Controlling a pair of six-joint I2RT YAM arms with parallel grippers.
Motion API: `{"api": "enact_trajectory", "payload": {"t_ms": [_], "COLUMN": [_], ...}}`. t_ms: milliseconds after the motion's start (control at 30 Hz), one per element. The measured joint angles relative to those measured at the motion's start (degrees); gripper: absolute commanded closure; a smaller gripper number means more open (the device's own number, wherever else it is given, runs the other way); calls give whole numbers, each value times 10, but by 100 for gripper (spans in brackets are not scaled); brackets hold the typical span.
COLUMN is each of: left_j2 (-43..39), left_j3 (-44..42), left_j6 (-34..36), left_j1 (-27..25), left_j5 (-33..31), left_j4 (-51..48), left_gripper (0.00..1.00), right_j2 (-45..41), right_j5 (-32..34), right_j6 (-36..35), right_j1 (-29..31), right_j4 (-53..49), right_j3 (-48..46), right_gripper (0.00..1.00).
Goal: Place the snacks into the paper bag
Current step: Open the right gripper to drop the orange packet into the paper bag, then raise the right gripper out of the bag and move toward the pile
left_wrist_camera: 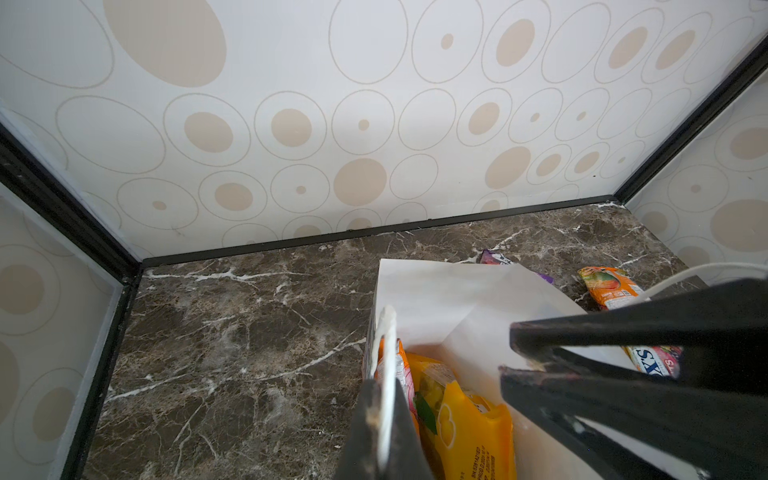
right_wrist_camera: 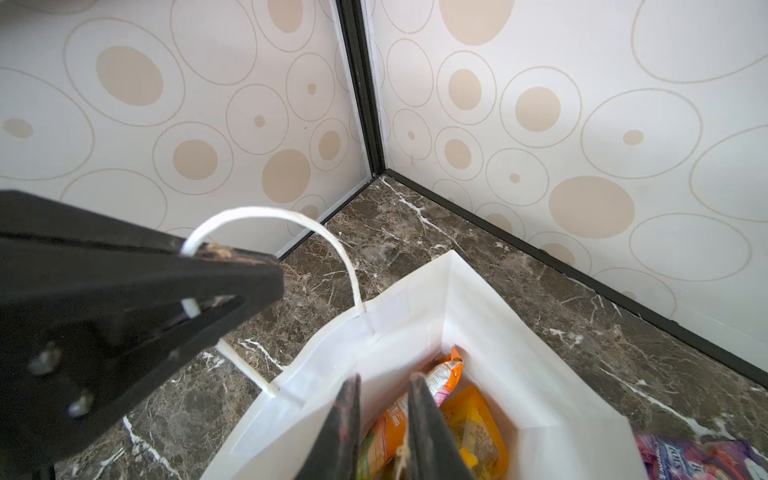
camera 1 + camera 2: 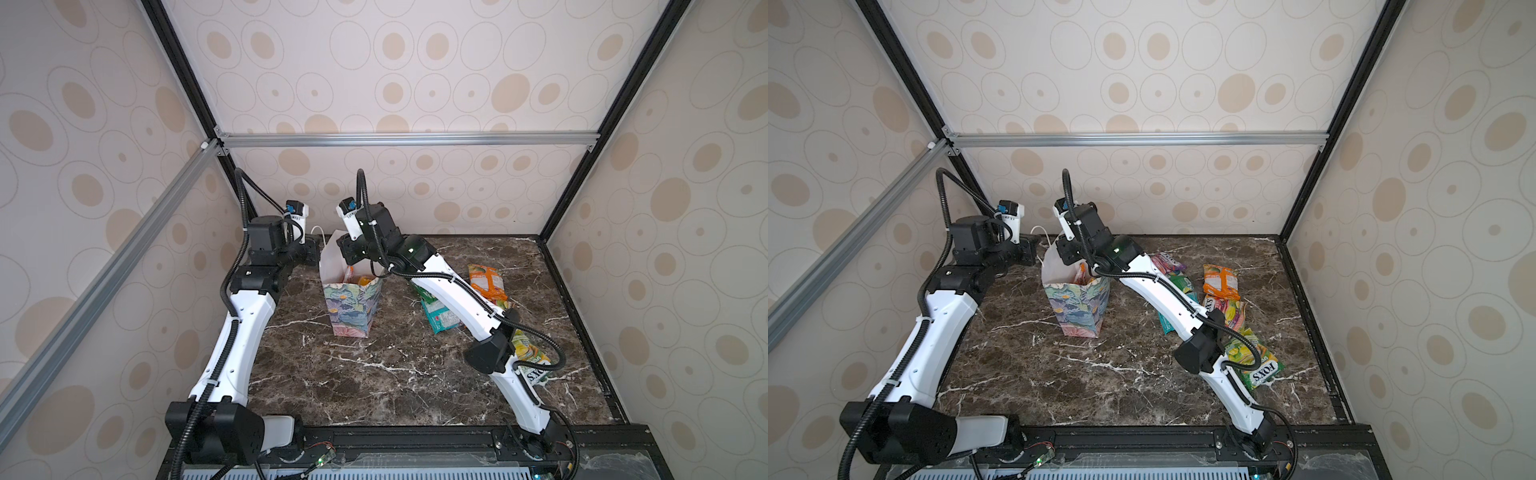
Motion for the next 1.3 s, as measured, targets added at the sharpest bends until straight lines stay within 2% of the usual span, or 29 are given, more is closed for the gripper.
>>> {"api": "enact_trajectory", "payload": {"t_ms": [233, 433, 533, 733, 967, 1067, 1133, 1300], "left_j2": [0, -1, -2, -4, -7, -10, -12, -14], "left_j3": [0, 0, -1, -9, -13, -13, -15, -16], "left_j6": [0, -1, -5, -13, -15, -15, -15, -15], "left_j1": [0, 0, 0, 0, 0, 0, 0, 1], "left_j5": [10, 19, 28, 37, 33, 30, 30, 28], "left_j4": [2, 7, 13, 27, 32, 32, 33, 32], "left_gripper": [99, 99, 98, 99, 99, 99, 99, 98], "right_j2": [-35, -123, -214, -433, -630, -680, -698, -696], "right_j5": [-16, 2, 30, 110, 177, 198, 203, 200], "right_j6": [-16, -42, -54, -58, -2, 30, 51, 96], "right_j1": [0, 0, 0, -2, -6, -6, -6, -6], "right_j4": [-1, -22, -30, -6, 2, -23, -51, -112], "right_j3": [0, -50, -132, -373, -620, -683, -715, -759], "right_gripper": [79, 79, 78, 77, 73, 66, 65, 59]}}
